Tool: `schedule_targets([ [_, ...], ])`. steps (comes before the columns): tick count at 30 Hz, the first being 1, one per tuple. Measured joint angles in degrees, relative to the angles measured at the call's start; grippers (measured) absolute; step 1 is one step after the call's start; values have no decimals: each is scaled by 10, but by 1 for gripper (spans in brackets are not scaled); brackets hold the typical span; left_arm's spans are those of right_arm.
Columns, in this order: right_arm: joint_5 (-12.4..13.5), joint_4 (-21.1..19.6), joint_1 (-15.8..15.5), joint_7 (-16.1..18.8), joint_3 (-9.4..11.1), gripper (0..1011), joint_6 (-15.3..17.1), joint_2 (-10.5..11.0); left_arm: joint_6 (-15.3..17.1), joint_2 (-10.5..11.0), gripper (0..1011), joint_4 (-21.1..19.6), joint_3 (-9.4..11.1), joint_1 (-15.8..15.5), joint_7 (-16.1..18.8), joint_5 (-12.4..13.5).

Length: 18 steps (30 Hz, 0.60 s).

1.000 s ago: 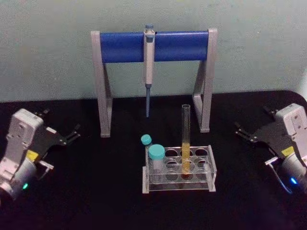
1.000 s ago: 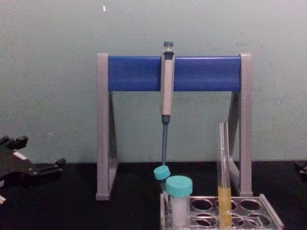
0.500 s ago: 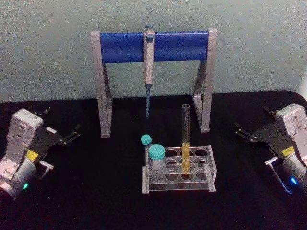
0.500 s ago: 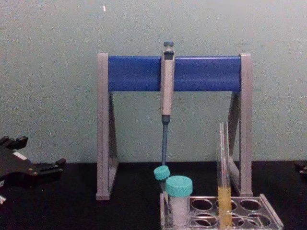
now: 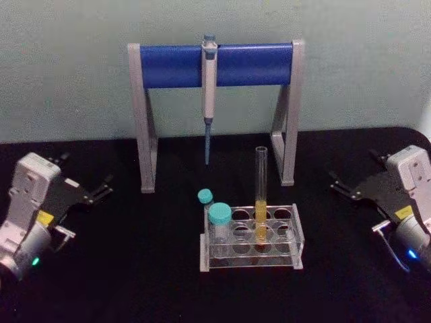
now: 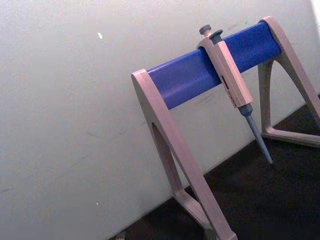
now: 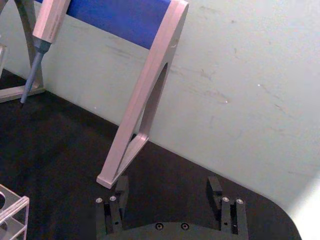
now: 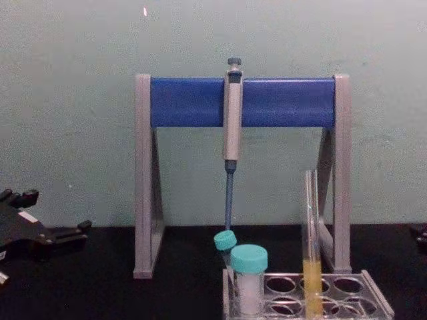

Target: Pick up the test tube from the test tube rack, shake it, then place it back into the test tube rack.

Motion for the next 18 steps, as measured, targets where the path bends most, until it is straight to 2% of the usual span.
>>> schedule_targets([
  [18, 0, 0, 0, 0, 0, 1000, 0, 0, 0, 0, 1010, 0, 0, 0, 0, 0],
])
